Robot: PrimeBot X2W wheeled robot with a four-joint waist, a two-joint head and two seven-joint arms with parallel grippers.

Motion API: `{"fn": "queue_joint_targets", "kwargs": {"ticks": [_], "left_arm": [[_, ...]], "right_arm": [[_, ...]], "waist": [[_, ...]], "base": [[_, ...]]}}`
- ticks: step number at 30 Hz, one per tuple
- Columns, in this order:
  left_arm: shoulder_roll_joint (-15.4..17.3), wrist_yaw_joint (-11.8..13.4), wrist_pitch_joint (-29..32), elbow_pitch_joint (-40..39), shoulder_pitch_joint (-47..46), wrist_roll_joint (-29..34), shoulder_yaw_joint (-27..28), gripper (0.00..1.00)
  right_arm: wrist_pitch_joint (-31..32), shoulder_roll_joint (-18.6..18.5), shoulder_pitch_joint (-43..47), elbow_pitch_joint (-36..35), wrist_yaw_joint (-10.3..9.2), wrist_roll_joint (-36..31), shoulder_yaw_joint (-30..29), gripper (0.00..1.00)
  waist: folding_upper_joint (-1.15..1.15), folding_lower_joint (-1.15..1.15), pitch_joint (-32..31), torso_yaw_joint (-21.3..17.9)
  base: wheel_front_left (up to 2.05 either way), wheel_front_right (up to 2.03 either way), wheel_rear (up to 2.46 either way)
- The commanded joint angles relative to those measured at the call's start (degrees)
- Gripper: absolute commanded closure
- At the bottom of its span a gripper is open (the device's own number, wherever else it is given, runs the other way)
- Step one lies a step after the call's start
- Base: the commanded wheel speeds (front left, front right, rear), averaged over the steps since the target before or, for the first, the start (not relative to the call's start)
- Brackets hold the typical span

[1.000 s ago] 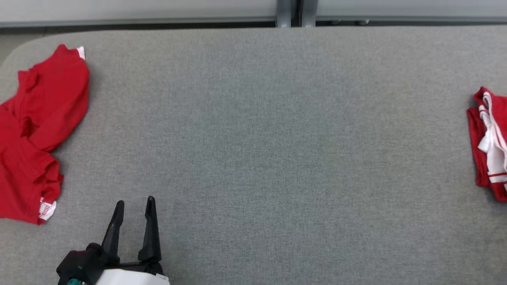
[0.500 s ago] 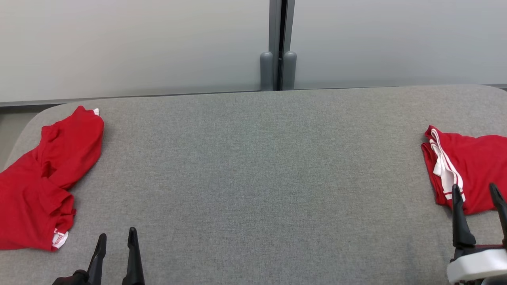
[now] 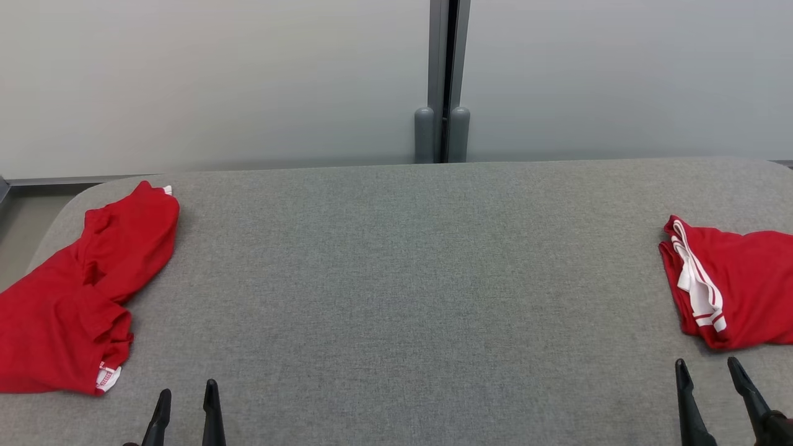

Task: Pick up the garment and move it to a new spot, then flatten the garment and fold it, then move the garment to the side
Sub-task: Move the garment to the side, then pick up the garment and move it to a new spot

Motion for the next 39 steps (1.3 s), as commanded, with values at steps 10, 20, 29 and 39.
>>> {"fn": "queue_joint_targets", "kwargs": {"ticks": [10,20,29,39], "left_arm": [[0.2,-0.9,-0.1,0.1,-1.0,0.5,-0.9,0.00],[0.2,-1.0,-0.1,0.3,-1.3,0.7,-1.0,0.00],[0.2,-1.1,-0.1,0.2,-1.2,1.4,-0.7,0.00],[0.2,-1.0,-0.1,0.5,-1.9,1.7,-1.2,0.00]], "right_arm": [[-0.3,-0.2,0.3,0.3,-0.01,0.8,1.1,0.00],[-0.3,-0.2,0.5,0.9,-0.01,1.2,1.5,0.00],[-0.3,-0.2,0.1,1.2,-0.01,0.6,1.5,0.00],[-0.3,-0.2,0.4,1.1,-0.01,0.4,1.2,0.00]], "waist": [[0.00,0.00,-0.3,0.4],[0.00,0.00,-0.1,1.0],[0.00,0.00,0.1,1.0],[0.00,0.00,0.3,2.1]], "base": [[0.00,0.00,0.00],[0.00,0.00,0.00],[0.00,0.00,0.00],[0.00,0.00,0.00]]}}
